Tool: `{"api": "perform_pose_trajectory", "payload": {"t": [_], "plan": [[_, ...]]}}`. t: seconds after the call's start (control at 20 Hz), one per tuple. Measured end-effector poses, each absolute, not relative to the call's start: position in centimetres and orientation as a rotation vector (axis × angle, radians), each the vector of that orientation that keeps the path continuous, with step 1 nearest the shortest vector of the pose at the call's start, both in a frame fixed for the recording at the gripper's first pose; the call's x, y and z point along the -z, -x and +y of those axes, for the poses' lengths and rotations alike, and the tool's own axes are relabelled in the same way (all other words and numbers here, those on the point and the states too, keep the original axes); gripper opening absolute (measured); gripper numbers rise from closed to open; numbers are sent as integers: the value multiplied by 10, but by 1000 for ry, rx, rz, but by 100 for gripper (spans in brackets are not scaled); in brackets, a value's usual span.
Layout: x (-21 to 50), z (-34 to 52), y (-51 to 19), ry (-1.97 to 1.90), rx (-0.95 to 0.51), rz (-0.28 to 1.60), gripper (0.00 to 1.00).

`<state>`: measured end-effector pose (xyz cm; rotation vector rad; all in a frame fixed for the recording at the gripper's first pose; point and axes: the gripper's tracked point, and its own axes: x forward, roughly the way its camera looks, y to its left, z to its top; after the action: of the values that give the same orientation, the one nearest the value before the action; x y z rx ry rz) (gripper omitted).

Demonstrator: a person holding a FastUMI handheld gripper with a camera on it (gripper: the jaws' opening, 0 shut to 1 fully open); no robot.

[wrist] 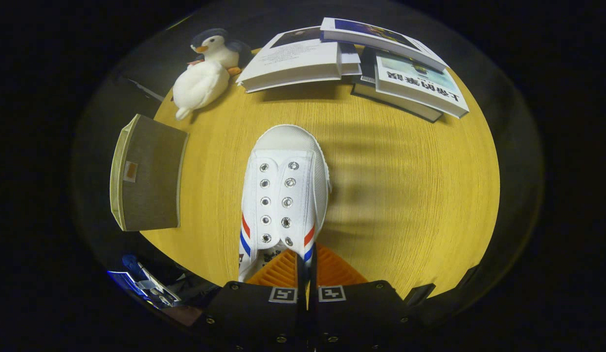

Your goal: Open the storage box then place both shoes into the box .Put the left shoe in first, then the right shoe, with the right side of both shoes facing outward in a uniform manner.

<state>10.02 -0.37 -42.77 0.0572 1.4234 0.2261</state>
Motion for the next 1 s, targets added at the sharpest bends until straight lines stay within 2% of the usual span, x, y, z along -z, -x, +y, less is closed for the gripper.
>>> {"api": "perform_pose_trajectory", "payload": {"t": [0.45, 1.0], "plan": [[358, 59, -115, -8, -335, 1352, 2], [314, 169, -122, 2, -511, 1322, 2]]}}
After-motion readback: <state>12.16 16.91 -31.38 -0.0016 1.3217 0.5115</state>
